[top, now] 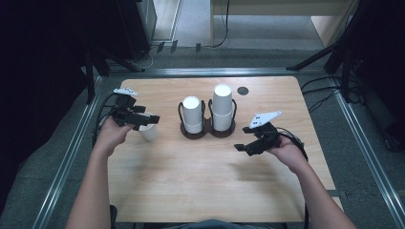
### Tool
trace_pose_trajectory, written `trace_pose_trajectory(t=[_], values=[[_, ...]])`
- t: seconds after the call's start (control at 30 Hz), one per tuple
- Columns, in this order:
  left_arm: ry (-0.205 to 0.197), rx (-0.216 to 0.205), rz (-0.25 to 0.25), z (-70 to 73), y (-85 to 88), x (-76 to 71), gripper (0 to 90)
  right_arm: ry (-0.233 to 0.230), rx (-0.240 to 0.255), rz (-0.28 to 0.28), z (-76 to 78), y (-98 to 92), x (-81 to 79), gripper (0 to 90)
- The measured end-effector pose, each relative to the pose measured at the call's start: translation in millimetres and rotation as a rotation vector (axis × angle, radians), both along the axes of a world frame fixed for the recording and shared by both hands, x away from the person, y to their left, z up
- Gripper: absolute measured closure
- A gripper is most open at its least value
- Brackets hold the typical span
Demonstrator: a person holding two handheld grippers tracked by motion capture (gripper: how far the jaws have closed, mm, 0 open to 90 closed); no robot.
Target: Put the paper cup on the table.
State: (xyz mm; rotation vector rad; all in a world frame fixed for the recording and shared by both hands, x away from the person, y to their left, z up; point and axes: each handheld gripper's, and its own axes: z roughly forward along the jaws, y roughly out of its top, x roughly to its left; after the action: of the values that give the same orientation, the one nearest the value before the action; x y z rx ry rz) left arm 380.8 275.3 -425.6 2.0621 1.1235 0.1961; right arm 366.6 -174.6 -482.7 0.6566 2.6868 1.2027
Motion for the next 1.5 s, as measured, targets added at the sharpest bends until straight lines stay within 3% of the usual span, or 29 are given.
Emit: trace_pose_trajectory(t=[0.3,0.5,0.8,1.17,1.5], values=[[-0.005,0.009,-0.062,-7.2,-14.3,-2.1,12.6,-0.003,0.002,-0.005,0.8,-1.7,0.2,22.5],[-0.01,-0.012,-0.082,-10.1,-21.6,-5.1,12.5,-0.005,0.0,-0.003,1.5,-1.8,-1.0,22.5],[0.002,-0.006,-0.179,-18.2,-39.0,-13.0,12.5,-0.003,-0.005,-0.002,1.3,-2.3,-2.5,22.5],[0.022,0.0,-0.238,-28.0,-58.1,-21.6,12.5,-0.01,0.002,0.001,4.3,-3.6,-5.2,22.5],[-0.001,0.028,-0.269,-32.9,-75.1,-28.4,12.5,-0.016,0.008,0.006,5.3,-2.6,-6.7,22.5]])
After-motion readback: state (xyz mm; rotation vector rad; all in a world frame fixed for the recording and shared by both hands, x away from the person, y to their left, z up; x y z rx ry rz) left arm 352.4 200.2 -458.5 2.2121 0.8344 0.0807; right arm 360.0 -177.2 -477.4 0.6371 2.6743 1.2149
